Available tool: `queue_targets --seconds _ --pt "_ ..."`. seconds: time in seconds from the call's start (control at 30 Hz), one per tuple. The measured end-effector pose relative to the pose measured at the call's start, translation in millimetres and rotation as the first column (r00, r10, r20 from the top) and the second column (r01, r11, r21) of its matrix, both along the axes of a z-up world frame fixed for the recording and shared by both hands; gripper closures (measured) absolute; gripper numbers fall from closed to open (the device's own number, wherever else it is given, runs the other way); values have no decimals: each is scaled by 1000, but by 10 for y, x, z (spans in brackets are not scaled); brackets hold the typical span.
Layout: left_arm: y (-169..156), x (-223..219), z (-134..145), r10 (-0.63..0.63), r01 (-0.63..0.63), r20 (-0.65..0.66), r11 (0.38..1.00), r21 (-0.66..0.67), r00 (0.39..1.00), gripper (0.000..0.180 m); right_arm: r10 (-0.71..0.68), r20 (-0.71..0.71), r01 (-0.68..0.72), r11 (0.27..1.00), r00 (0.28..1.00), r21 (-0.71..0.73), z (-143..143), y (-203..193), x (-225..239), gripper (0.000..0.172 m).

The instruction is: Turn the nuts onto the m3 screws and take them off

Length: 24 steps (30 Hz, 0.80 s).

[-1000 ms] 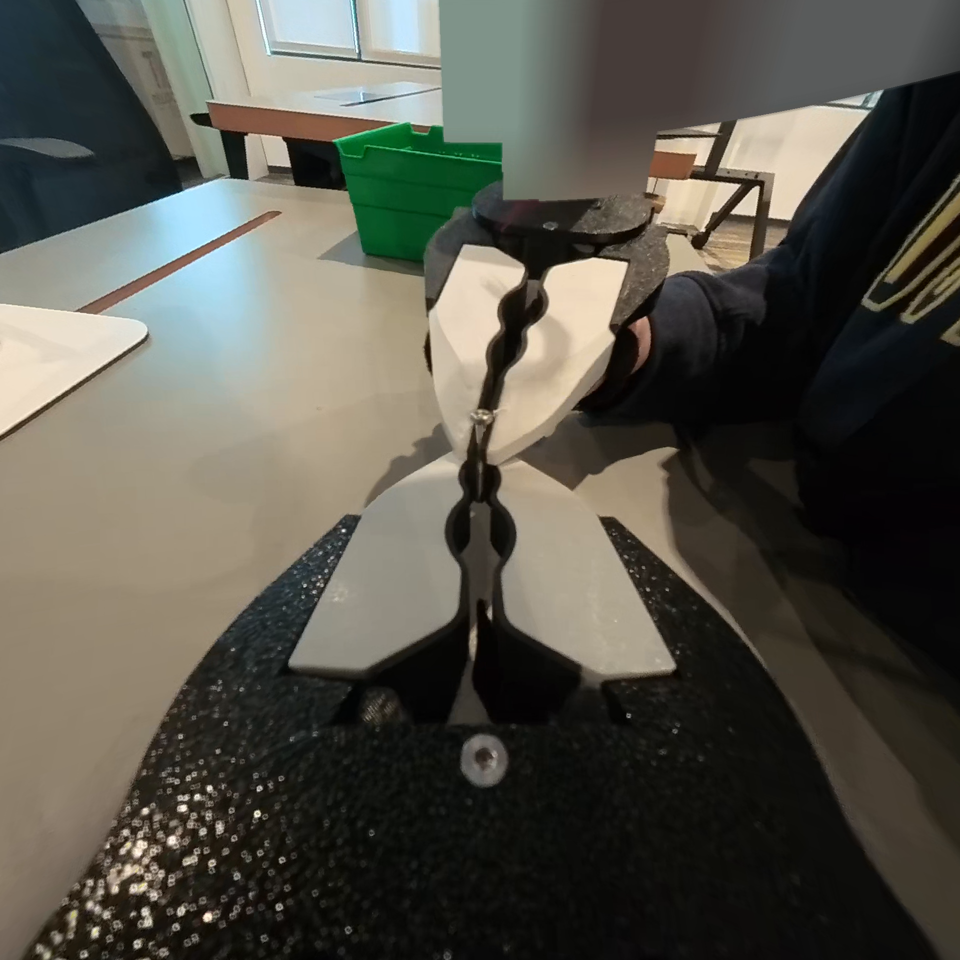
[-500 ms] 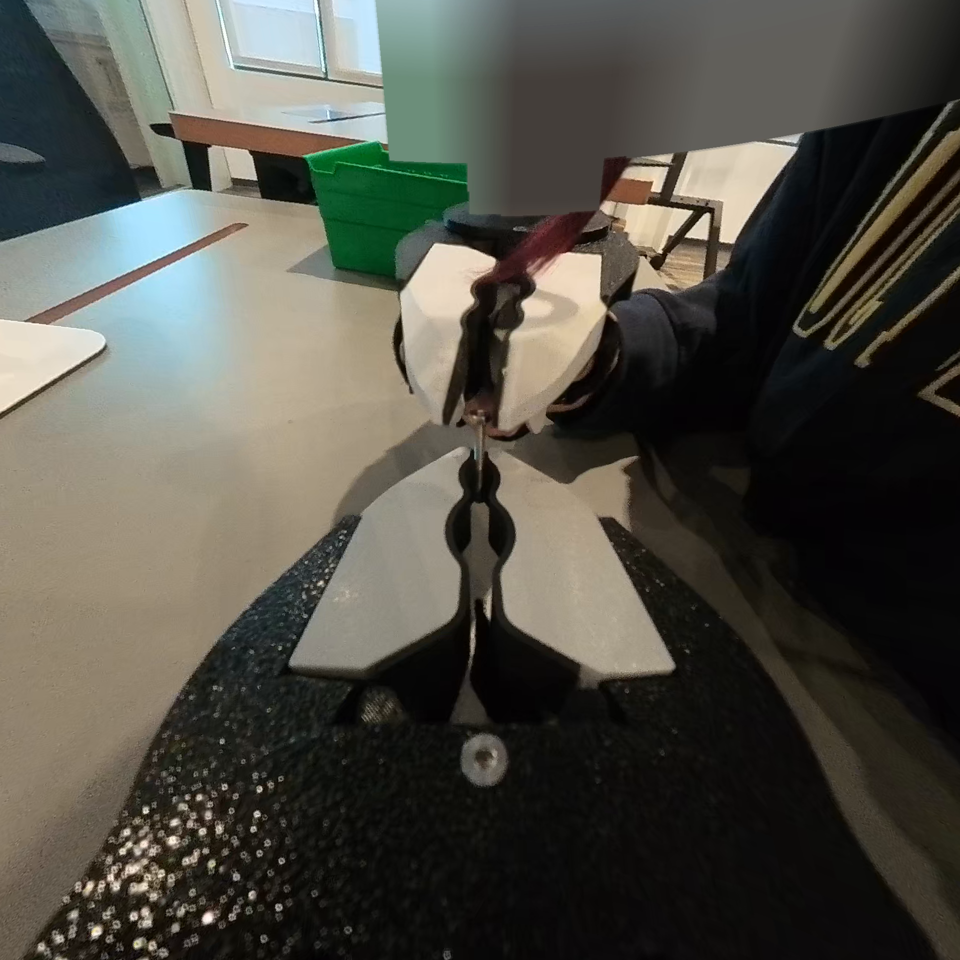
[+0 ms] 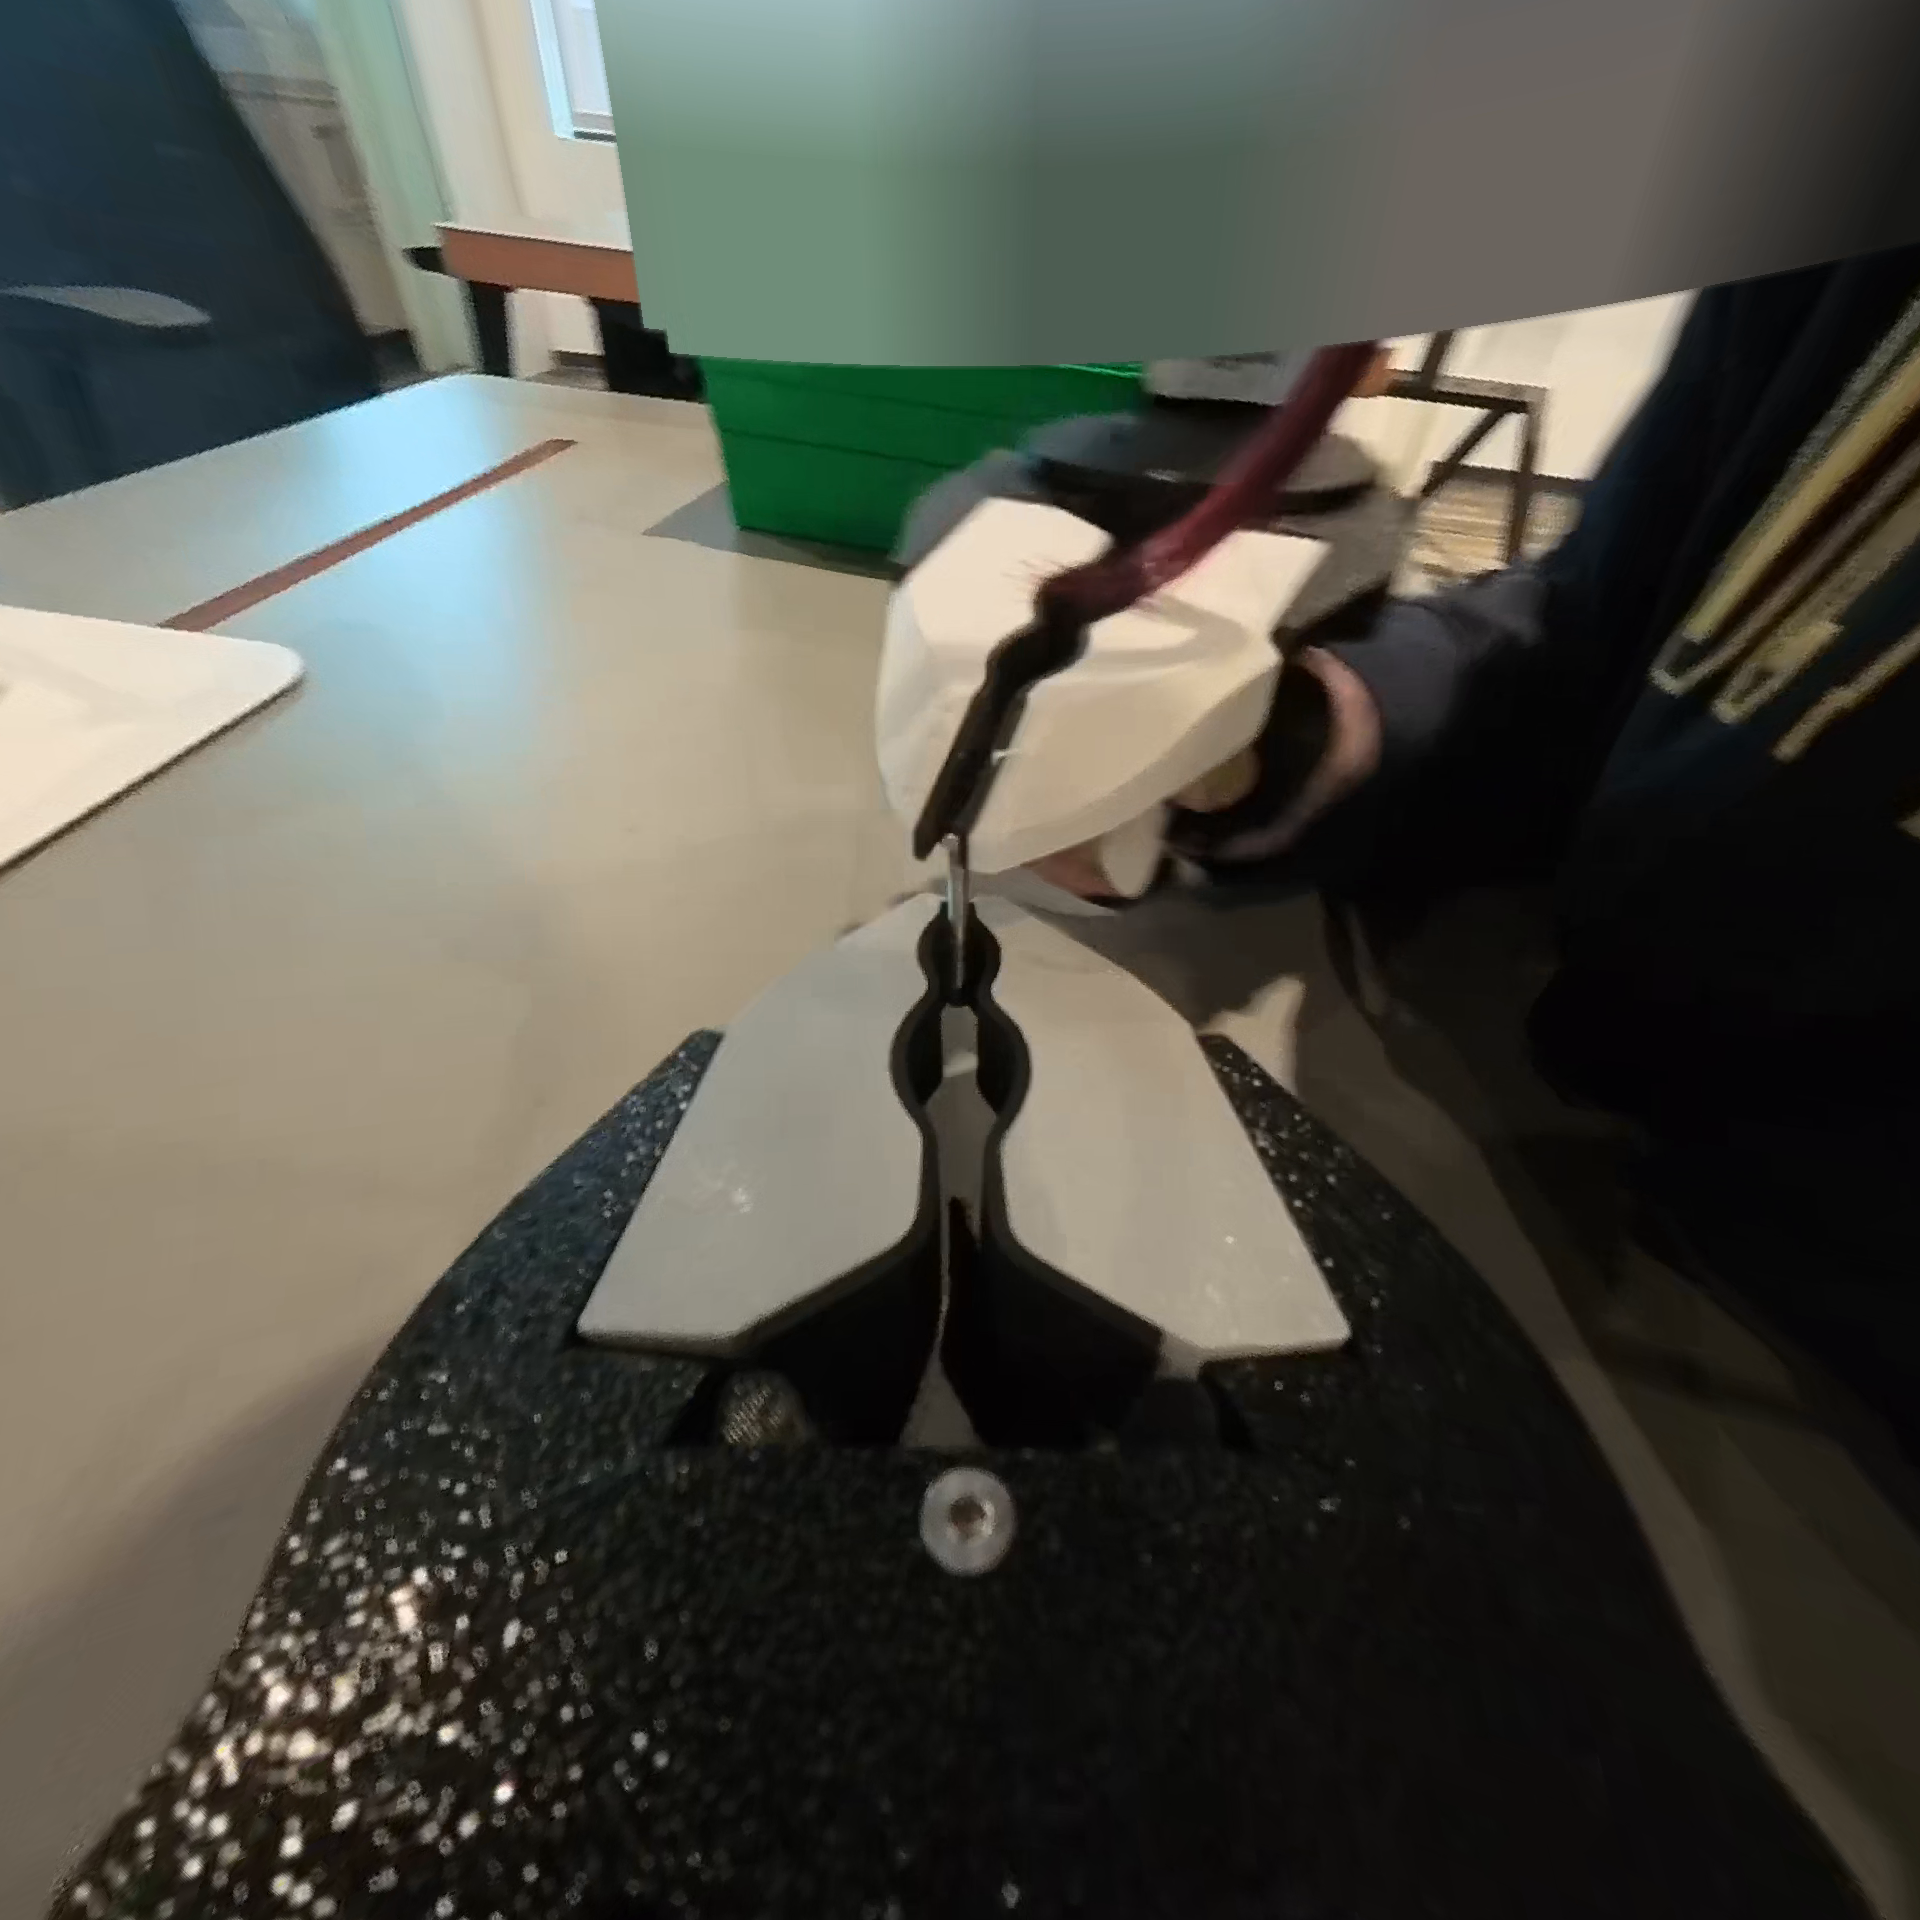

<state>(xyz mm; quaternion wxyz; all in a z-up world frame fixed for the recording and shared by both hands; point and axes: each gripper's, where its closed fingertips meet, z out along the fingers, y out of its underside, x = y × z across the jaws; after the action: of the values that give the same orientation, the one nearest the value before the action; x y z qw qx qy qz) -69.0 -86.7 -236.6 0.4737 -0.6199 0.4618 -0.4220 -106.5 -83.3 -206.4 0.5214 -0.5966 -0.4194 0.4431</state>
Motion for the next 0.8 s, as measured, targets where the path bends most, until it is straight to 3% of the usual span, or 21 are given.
queue_targets --seconds 0.13,0.23,0.37,0.47,0.8 --pt "74 -18 -32 72 -71 -28 997 16 997 180 -210 23 211 976 977 -52 -31 69 4 167" --pt "71 -13 -40 66 -65 -35 998 14 997 180 -285 24 285 959 958 6 -26 52 31 160" --pt "24 -18 -13 22 -22 -6 1000 -5 1000 180 -144 -89 145 989 986 0 111 -43 93 152" --pt "1 -9 -8 0 0 0 1000 -7 1000 180 -53 -72 52 998 996 -23 64 -79 120 153" --pt "-16 4 -8 -16 16 0 1000 -10 1000 180 12 -39 -12 1000 999 9 2 -158 73 162"
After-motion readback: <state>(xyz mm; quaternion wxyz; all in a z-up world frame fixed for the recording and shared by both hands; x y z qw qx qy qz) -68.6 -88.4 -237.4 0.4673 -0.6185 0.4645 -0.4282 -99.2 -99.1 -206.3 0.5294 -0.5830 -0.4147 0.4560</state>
